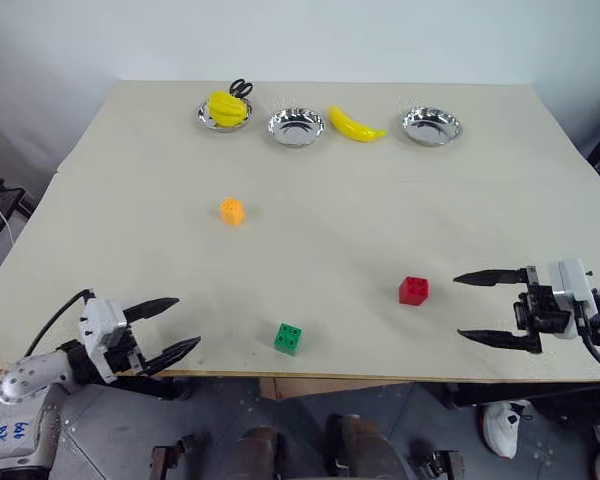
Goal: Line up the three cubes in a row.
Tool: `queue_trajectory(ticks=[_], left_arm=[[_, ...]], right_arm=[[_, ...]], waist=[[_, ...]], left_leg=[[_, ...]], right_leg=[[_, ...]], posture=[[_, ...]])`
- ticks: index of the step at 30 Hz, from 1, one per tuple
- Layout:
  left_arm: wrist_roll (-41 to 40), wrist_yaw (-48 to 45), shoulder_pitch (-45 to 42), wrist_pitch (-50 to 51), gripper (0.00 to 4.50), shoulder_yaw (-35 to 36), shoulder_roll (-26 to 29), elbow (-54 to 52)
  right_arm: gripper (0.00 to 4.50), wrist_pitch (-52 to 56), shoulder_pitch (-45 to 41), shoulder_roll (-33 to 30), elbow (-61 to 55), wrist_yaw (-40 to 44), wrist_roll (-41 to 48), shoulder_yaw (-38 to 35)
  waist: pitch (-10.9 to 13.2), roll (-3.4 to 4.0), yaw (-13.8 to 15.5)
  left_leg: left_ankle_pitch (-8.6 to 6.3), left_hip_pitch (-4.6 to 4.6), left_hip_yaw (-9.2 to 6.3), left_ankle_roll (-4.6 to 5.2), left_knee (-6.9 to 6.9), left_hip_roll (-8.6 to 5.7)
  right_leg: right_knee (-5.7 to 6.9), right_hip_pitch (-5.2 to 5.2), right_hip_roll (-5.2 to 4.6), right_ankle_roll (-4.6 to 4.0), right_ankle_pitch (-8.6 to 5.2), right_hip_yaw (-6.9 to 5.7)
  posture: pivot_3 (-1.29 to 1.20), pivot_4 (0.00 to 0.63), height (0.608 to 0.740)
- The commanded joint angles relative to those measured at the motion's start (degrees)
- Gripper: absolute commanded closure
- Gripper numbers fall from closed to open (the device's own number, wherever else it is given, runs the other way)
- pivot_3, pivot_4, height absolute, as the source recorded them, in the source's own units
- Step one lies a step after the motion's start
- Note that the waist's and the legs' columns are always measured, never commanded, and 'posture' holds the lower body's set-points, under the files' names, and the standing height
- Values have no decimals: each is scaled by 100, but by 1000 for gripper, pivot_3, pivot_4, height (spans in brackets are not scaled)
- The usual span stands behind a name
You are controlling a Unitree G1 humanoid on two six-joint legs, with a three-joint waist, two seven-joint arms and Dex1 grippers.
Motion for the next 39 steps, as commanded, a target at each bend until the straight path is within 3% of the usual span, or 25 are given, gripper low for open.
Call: queue_trajectory(ticks=[1,7,10,15,19,30,33,39], left_arm=[[-79,-281,453,-130,0,379,259,-277],[-460,-262,617,387,0,-358,94,-1780],[10,44,70,414,0,-1121,-171,-1946],[705,106,-1211,192,0,-2139,-578,-1216],[875,-488,-1996,-48,0,-2635,-595,-463],[1057,-1529,-3392,-519,0,-3233,-884,1188],[1067,-1583,-3525,-603,604,-3277,-1049,1362],[1000,-1738,-3472,-540,2438,-3268,-1095,1305]], right_arm=[[47,-111,197,-135,29,343,60,-305],[47,-240,94,-90,264,343,-18,-251],[47,-216,47,-42,251,343,-42,-182],[47,-66,95,-109,120,343,2,-45],[47,26,215,-208,26,343,55,-45],[47,160,850,-338,-248,343,99,-378],[0,92,1026,-265,-255,343,49,-521],[0,77,1259,16,-397,343,-67,-825]], waist=[[0,0,-5],[0,2,17],[-3,7,62],[-5,10,122],[-5,10,112],[-6,11,123],[-6,11,129],[-5,11,106]], left_leg=[[-2,0,0,3,-3,0],[-10,5,7,18,-4,-2],[-9,9,7,16,-4,-2],[-2,14,7,4,-3,-3],[-1,13,7,2,1,-3],[2,7,4,-1,11,-3],[2,1,2,2,18,-3],[2,3,4,1,20,-3]], right_leg=[[-1,-1,0,0,0,1],[-13,12,-7,0,0,8],[-8,12,-7,0,0,7],[3,11,-3,-1,1,5],[3,10,-3,0,2,2],[5,9,-1,3,3,-2],[3,8,-1,7,6,-4],[8,8,1,8,7,-2]], posture=[[0,150,740],[0,150,740],[0,150,740],[0,150,740],[0,150,740],[0,150,740],[0,150,740],[0,150,740]])
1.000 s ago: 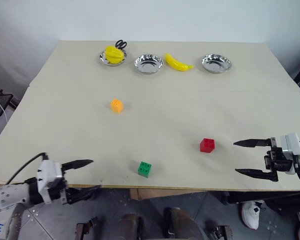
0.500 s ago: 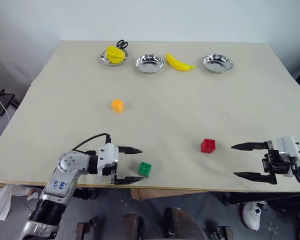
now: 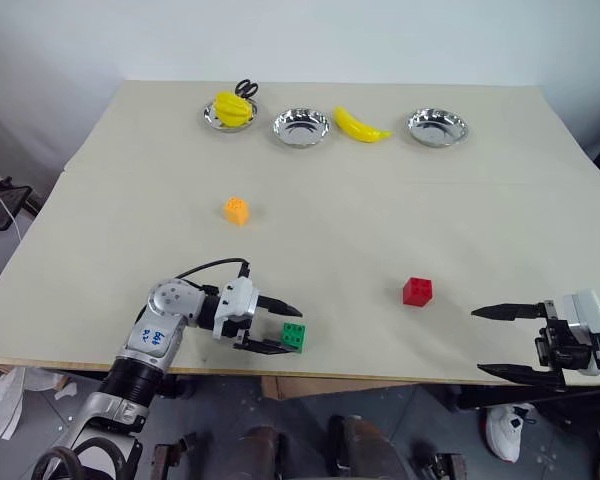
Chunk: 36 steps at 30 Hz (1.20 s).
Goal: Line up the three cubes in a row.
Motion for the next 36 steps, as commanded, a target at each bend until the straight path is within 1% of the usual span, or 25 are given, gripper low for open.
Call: queue_trajectory(ticks=[1,2,5,7,11,14,17,20,25,29,33,36], left_arm=[[-66,-78,14,11,2767,25,14,-117],[-61,-57,11,11,3012,35,-1,-108],[-52,74,-59,3,3019,97,-83,-36],[14,355,-282,-102,3019,190,-269,205],[268,1076,-1112,-588,3019,367,-882,1258],[416,1140,-1627,-788,3019,343,-1163,1971],[558,1214,-2115,-987,3019,358,-1370,2718],[682,1111,-2694,-1122,3019,324,-1707,3617],[1059,1154,-3207,-1437,3019,216,-2156,4605],[1383,1246,-3443,-1546,3019,124,-2507,5071],[1637,1396,-3497,-1671,3019,87,-2675,5303],[1717,1323,-3516,-1714,3019,91,-2755,5394]], right_arm=[[0,-65,101,167,-198,341,-30,-307],[0,-59,129,260,-205,341,-61,-397],[0,-85,202,529,-230,308,-160,-666],[0,-124,285,804,-259,82,-141,-918],[0,-269,559,1630,-480,-502,-195,-1300],[0,-361,681,2042,-583,-715,-365,-1467],[0,-384,790,2223,-614,-836,-528,-1559],[0,-476,976,2372,-680,-860,-647,-1621],[0,-415,1135,2466,-929,-913,-711,-1749],[0,-344,1265,2471,-1144,-975,-689,-1845],[0,-321,1369,2518,-1286,-1025,-704,-1885],[0,-325,1436,2537,-1339,-1035,-713,-1896]], waist=[[0,0,2],[0,0,6],[0,0,12],[1,-1,36],[5,-10,165],[4,-13,158],[4,-13,132],[7,-18,137],[7,-18,145],[8,-20,147],[9,-22,141],[9,-22,143]], left_leg=[[1,1,0,-1,1,0],[1,0,0,-1,3,0],[0,-1,0,-1,10,0],[0,-4,-1,1,15,-1],[-2,-17,-7,3,43,-2],[-4,-20,-3,6,56,-7],[-7,-20,5,10,59,-12],[-6,-19,3,8,60,-10],[-6,-20,7,8,61,-12],[-6,-21,7,8,61,-12],[-7,-21,7,8,60,-11],[-6,-20,8,7,61,-11]], right_leg=[[1,0,0,0,0,0],[3,0,0,0,0,0],[5,1,0,0,0,1],[6,1,0,0,0,2],[11,2,1,5,3,-5],[23,1,2,12,7,1],[36,-5,1,17,10,10],[43,-9,3,17,10,7],[46,-10,3,17,10,11],[46,-13,3,18,10,12],[48,-14,3,18,10,12],[50,-14,3,18,10,14]], posture=[[0,150,740],[0,150,740],[0,150,740],[0,150,740],[0,150,740],[0,150,740],[0,150,740],[0,150,740],[0,150,740],[0,150,740],[0,150,740],[0,150,740]])
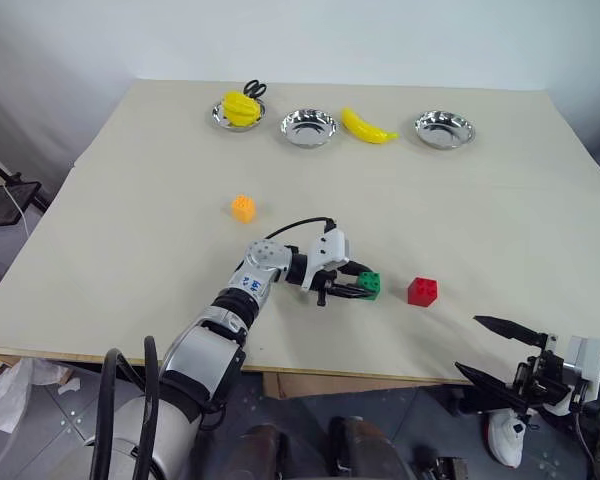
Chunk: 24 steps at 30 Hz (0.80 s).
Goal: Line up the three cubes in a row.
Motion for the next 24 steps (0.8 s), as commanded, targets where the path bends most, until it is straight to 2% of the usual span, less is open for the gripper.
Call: queue_trajectory(ticks=[1,9,11,18,19,24], left_arm=[[155,16,-123,-86,3019,9,-103,90],[349,-107,-207,-61,3019,-8,-43,235],[329,-36,-234,9,2279,58,-12,252],[147,-62,-162,-260,173,380,135,88],[116,-98,-111,-291,36,431,192,30],[-164,-584,707,-419,36,636,843,-753]], right_arm=[[0,-2,89,58,-236,-30,43,-155],[0,-22,202,72,-243,17,18,-149],[0,-23,170,70,-211,24,15,-143],[0,27,-18,40,-78,97,-1,-110],[0,39,-65,34,-57,105,5,-111],[0,96,-329,79,58,107,53,-131]], waist=[[0,0,6],[0,0,12],[0,0,10],[1,-2,-2],[1,-1,-4],[-2,3,-111]], left_leg=[[0,0,1,0,1,0],[0,0,1,1,1,-1],[0,1,0,1,1,0],[0,-1,0,0,1,0],[0,0,0,0,1,0],[-1,4,0,-5,-4,2]], right_leg=[[0,0,0,0,0,1],[-1,1,-1,0,0,2],[0,1,-1,0,0,2],[2,-2,-1,0,0,2],[2,-2,-1,0,0,2],[12,-6,0,-1,0,2]], posture=[[0,150,740],[0,150,740],[0,150,740],[0,150,740],[0,150,740],[0,150,740]])
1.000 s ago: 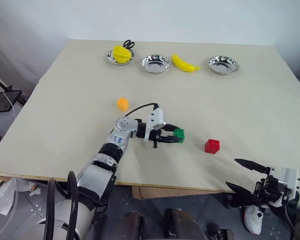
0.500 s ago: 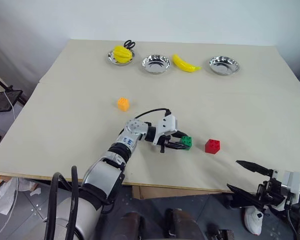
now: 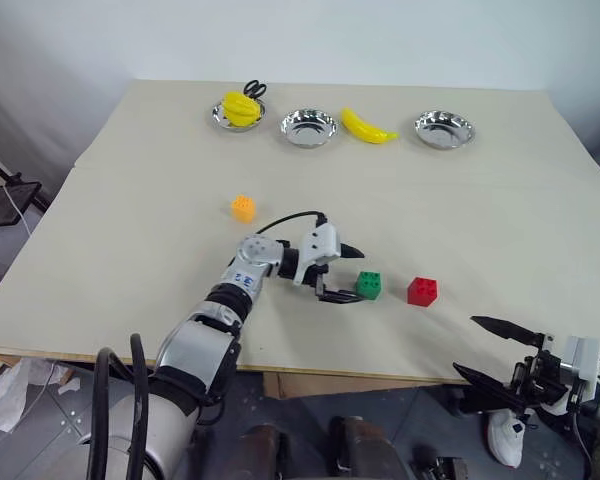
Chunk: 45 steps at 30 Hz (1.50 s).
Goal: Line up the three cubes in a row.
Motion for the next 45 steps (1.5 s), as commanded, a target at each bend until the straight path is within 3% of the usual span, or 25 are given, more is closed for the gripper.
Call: queue_trajectory(ticks=[1,5,11,16,22,25,32,37,40,45], left_arm=[[-397,-404,742,-10,36,254,506,-856],[-1075,-684,2419,509,36,679,1484,-2717],[-1792,598,4233,1243,36,1757,2008,-4622],[-2161,1689,5709,1752,36,2590,1989,-6078],[-2861,3296,6704,2571,36,3360,1394,-7776],[-2930,3570,6922,2916,36,3319,1342,-8209],[-2852,3740,6132,3540,36,3102,1810,-7881],[-2430,3573,4666,4185,36,2390,2438,-6808],[-2012,3479,3146,4445,36,1803,2568,-5431],[-1263,3253,1344,3660,36,1171,2326,-3022]], right_arm=[[0,29,-124,58,38,19,117,-133],[0,84,-396,141,170,5,95,-79],[0,175,-881,326,248,-182,98,-41],[0,97,-1299,494,462,-369,24,-78],[0,87,-1558,562,604,-430,-25,-76],[0,69,-1617,579,652,-432,-51,-65],[0,99,-1638,606,618,-468,-99,-35],[0,176,-1638,619,471,-583,-129,1],[0,255,-1630,614,315,-669,-130,39],[0,360,-1551,633,18,-828,-145,126]], waist=[[0,0,-65],[-4,6,-180],[-10,17,-227],[-9,15,-182],[-8,13,-63],[-8,13,-60],[-8,13,-56],[-8,13,-63],[-7,10,-64],[-7,10,-74]], left_leg=[[1,0,-1,-2,-2,0],[-1,9,-2,-10,-7,8],[-3,30,-1,-6,-8,9],[-8,44,5,1,-24,9],[-19,51,3,25,-24,6],[-23,54,4,30,-27,6],[-22,102,2,40,-59,6],[-9,101,-1,19,-64,3],[-3,100,-2,7,-70,1],[-1,90,-8,-2,-73,-2]], right_leg=[[2,-2,0,0,0,-1],[10,-2,3,-6,-3,1],[17,17,0,-13,-7,5],[18,21,-1,-16,-9,11],[-6,42,-7,-16,-9,11],[-16,48,-7,-16,-9,10],[-45,95,-6,-24,-13,8],[-48,93,-6,-24,-11,3],[-47,89,-5,-17,-7,0],[-50,78,-2,-9,-3,-9]], posture=[[0,150,740],[0,150,740],[0,150,740],[0,150,740],[0,150,740],[0,150,740],[0,150,740],[0,150,740],[0,150,740],[0,150,740]])
